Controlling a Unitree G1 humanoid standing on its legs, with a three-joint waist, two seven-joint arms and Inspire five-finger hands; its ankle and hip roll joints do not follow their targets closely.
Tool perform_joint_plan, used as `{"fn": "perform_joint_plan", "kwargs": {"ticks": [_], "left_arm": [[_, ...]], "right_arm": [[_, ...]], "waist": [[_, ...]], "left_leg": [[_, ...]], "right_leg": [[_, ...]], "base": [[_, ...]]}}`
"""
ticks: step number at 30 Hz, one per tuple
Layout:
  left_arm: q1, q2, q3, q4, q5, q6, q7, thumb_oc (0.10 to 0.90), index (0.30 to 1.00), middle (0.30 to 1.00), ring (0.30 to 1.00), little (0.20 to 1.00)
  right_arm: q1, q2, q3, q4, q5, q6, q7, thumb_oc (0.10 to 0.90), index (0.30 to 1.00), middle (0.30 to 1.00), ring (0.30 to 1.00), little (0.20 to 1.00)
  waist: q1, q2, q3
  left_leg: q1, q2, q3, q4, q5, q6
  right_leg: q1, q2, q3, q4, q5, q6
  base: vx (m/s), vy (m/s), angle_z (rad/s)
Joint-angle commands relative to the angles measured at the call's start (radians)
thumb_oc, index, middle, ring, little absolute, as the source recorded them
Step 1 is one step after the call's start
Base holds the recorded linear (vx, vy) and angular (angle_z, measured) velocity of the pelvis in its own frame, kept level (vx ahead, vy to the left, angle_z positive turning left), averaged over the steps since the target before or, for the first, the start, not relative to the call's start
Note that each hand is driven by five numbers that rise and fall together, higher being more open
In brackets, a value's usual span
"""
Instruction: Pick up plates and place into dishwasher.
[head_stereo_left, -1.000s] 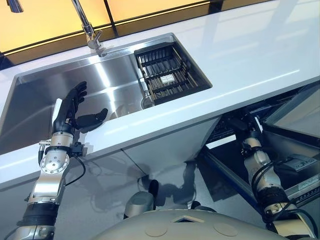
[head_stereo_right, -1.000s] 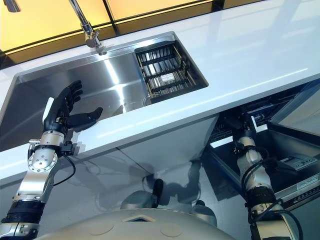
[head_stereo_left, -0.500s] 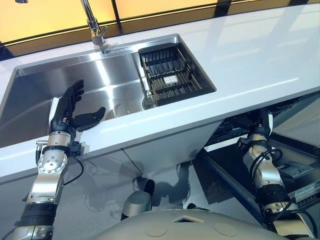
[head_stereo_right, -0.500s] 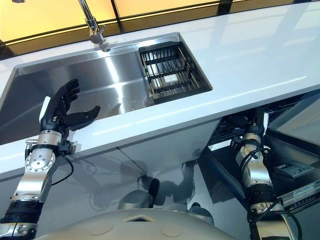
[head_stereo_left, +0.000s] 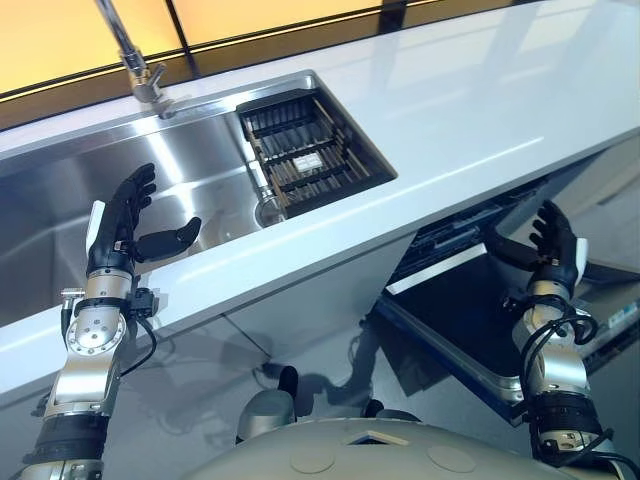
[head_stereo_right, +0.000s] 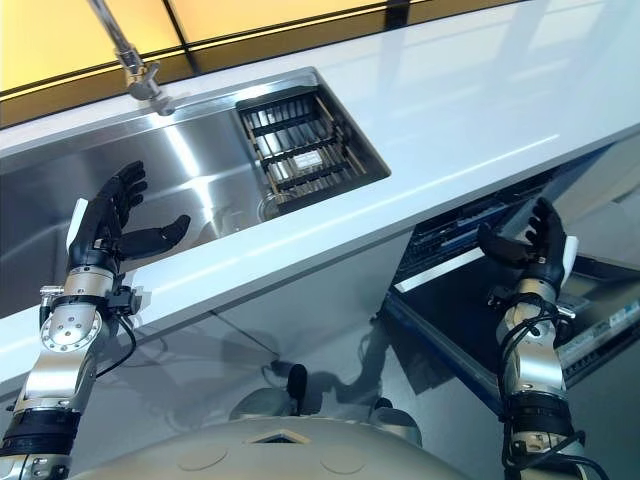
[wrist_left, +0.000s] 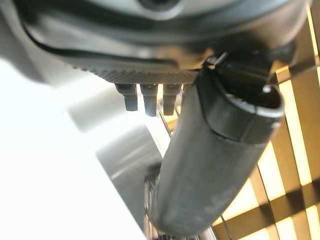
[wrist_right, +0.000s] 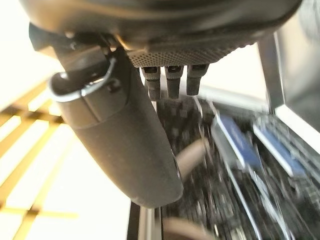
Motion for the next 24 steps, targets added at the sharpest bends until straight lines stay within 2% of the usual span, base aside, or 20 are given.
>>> {"fn": "perform_joint_plan", "kwargs": {"ticks": [1,9,15,21,24], "left_arm": [[-0.081,0.063,0.075,-0.068,-0.02,-0.092,0.023,0.8,0.9,0.9,0.9,0.9],[-0.102,0.085,0.09,-0.045,-0.039,-0.097,0.018,0.8,0.9,0.9,0.9,0.9],[-0.124,0.096,0.088,-0.021,-0.077,-0.12,-0.003,0.8,0.9,0.9,0.9,0.9],[-0.161,0.108,0.063,0.001,-0.11,-0.146,-0.024,0.8,0.9,0.9,0.9,0.9],[-0.177,0.119,0.052,0.008,-0.141,-0.159,-0.03,0.8,0.9,0.9,0.9,0.9]], "right_arm": [[-0.064,-0.118,-0.043,-0.078,-0.014,-0.066,-0.035,0.8,0.9,0.9,0.9,0.9],[-0.053,-0.14,-0.117,-0.023,0.013,-0.076,-0.139,0.8,0.9,0.9,0.9,0.9],[-0.062,-0.125,-0.171,0.097,0.18,-0.1,-0.217,0.8,0.9,0.9,0.9,0.9],[-0.08,-0.076,-0.203,0.244,0.361,-0.213,-0.349,0.8,0.9,0.9,0.9,0.9],[-0.08,-0.053,-0.209,0.307,0.427,-0.238,-0.356,0.8,0.9,0.9,0.9,0.9]], "waist": [[-0.018,0.0,-0.057],[-0.039,-0.003,-0.06],[-0.045,0.001,-0.059],[-0.041,0.01,-0.054],[-0.039,0.017,-0.049]], "left_leg": [[0.09,-0.044,0.081,0.007,-0.142,0.043],[0.089,-0.035,0.108,0.007,-0.147,0.037],[0.093,-0.027,0.122,0.007,-0.149,0.036],[0.106,-0.02,0.124,0.007,-0.155,0.041],[0.102,-0.02,0.116,0.007,-0.144,0.043]], "right_leg": [[-0.023,0.034,-0.002,0.007,0.026,0.008],[-0.032,0.041,0.016,0.012,0.024,0.01],[-0.037,0.042,0.018,0.034,0.011,0.007],[-0.042,0.041,0.011,0.085,-0.024,0.0],[-0.053,0.044,0.005,0.112,-0.029,-0.007]], "base": [[-0.05,-0.041,-0.25],[-0.04,-0.041,-0.12],[-0.02,-0.047,-0.04],[0.0,-0.085,-0.06],[-0.03,-0.122,-0.03]]}}
